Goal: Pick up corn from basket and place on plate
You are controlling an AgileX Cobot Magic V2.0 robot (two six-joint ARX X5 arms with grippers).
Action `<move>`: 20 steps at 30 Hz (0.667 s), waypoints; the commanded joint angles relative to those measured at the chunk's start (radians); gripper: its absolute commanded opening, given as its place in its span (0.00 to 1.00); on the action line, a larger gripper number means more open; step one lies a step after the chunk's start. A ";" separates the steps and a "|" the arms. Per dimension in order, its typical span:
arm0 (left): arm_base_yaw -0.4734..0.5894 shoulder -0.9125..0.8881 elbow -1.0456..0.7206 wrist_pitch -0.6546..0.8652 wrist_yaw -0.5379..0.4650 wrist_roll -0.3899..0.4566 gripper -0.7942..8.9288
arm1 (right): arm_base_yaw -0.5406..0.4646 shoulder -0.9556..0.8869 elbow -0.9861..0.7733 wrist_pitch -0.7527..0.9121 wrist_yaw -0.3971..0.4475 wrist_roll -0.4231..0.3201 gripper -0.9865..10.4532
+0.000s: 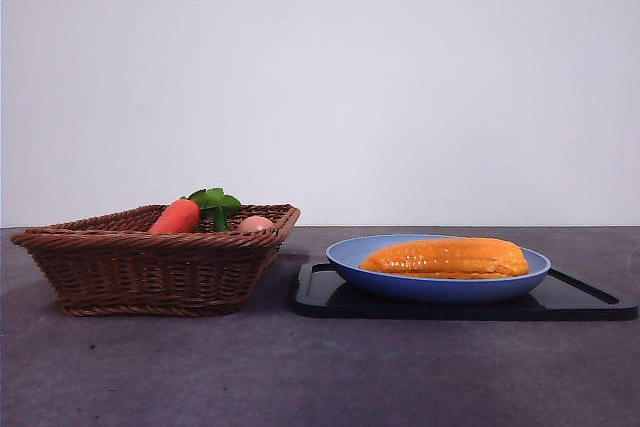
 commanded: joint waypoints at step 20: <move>0.002 -0.001 -0.027 -0.006 0.000 -0.002 0.09 | -0.013 -0.559 -0.589 0.236 0.292 0.148 0.09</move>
